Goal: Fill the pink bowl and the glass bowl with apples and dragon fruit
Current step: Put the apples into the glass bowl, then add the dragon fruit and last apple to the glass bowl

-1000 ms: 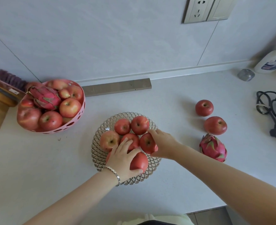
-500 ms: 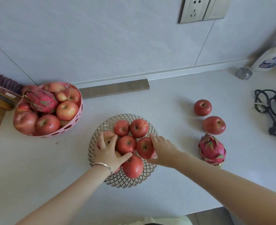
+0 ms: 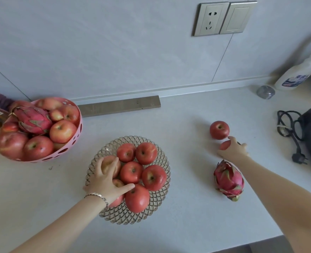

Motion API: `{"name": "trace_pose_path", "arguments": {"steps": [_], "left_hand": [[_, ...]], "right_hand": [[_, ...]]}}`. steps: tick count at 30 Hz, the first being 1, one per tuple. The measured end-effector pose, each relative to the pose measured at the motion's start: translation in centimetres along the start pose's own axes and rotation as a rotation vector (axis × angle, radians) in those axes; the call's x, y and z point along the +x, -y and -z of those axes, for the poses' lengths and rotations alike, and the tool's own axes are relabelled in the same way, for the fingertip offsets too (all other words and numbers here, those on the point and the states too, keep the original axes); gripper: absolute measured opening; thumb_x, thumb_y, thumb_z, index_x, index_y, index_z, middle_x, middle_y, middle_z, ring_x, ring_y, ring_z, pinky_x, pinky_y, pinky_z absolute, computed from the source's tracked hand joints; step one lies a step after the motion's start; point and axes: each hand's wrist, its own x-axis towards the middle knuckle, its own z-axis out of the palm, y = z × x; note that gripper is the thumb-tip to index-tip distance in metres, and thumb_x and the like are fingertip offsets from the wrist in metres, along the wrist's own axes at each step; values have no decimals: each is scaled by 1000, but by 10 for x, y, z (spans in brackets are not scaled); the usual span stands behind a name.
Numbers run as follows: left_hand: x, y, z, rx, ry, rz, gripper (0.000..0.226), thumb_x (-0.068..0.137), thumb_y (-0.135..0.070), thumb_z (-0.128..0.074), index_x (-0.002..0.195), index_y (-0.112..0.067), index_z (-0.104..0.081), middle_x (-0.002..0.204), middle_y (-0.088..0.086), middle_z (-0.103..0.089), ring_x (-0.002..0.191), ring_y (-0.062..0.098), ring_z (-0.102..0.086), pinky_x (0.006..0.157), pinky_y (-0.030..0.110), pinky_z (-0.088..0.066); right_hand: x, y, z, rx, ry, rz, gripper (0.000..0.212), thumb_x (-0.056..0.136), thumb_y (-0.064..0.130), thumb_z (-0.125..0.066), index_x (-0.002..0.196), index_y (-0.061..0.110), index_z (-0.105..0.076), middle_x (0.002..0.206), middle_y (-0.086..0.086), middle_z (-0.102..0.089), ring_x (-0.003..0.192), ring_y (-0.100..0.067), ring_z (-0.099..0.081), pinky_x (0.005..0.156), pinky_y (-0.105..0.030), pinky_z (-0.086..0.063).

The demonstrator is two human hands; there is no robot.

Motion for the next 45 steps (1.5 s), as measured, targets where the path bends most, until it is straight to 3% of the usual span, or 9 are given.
{"name": "trace_pose_path", "arguments": {"steps": [5, 10, 13, 16, 18, 21, 29, 39, 45], "left_hand": [[-6, -6, 5, 50, -20, 11, 103, 52, -74, -65, 139, -49, -16, 151, -6, 9, 133, 28, -32, 105, 49, -36], [-12, -13, 10, 43, -17, 21, 101, 53, -74, -65, 139, -47, -19, 148, -7, -1, 128, 27, -38, 103, 47, -38], [-18, -24, 21, 69, -88, -58, 110, 49, -77, -63, 140, -47, -10, 150, 1, -2, 138, 30, -19, 107, 52, -26], [-29, -40, 32, -160, -103, -384, 110, 49, -66, -70, 137, -49, -7, 149, -3, -3, 136, 11, -13, 113, 23, -15], [-40, -49, 33, -309, -54, -522, 100, 60, -42, -81, 128, -54, -8, 145, -11, -9, 124, -7, -21, 98, -7, -13], [-43, -46, 26, -427, -192, -573, 87, 62, -28, -84, 125, -44, -26, 135, -7, -32, 113, -27, -24, 89, -12, -18], [1, -46, 61, 36, -173, -270, 81, 65, -39, -75, 134, -34, -32, 132, 4, -40, 111, 34, -50, 92, 40, -45], [29, -59, 51, 456, -24, -243, 88, 71, -57, -62, 141, -36, -13, 139, 5, -33, 122, 34, -40, 94, 43, -41], [32, -58, 46, 254, -26, -244, 77, 77, -59, -54, 141, -37, -16, 140, 9, -29, 120, 35, -47, 97, 42, -43]], "right_hand": [[-19, 6, 2, 122, -48, 94, 56, 72, 26, -63, 125, 28, -44, 105, -12, -38, 102, -42, -50, 85, -42, -48], [-66, 49, 14, 300, -87, 415, 74, 65, 29, -78, 129, 23, -42, 125, -8, -44, 105, -27, -50, 88, -37, -47], [-110, 84, 15, 529, 131, 484, 69, 72, 24, -77, 129, 17, -40, 115, -4, -48, 96, -20, -52, 78, -28, -46], [-158, 112, 2, 758, 520, 360, 48, 83, 26, -66, 123, 13, -43, 113, -10, -53, 83, -19, -60, 62, -28, -55], [-182, 123, -14, 803, 742, 272, 45, 84, 35, -62, 121, 15, -46, 107, -9, -59, 81, -20, -64, 68, -35, -60], [-201, 131, -34, 713, 902, 320, 55, 79, 54, -59, 123, 21, -51, 114, -8, -63, 102, -25, -64, 92, -43, -53], [-186, 114, -27, 455, 579, 472, 38, 90, 26, -55, 126, 15, -49, 103, -6, -63, 87, -19, -61, 87, -35, -51], [-169, 53, -14, 334, 389, 533, 20, 88, 23, -56, 108, 21, -61, 97, 5, -63, 85, -9, -60, 66, -14, -47], [-138, 20, -7, 187, 110, 457, 31, 86, 20, -58, 117, 18, -59, 126, -5, -53, 118, -23, -47, 104, -32, -34]]}}
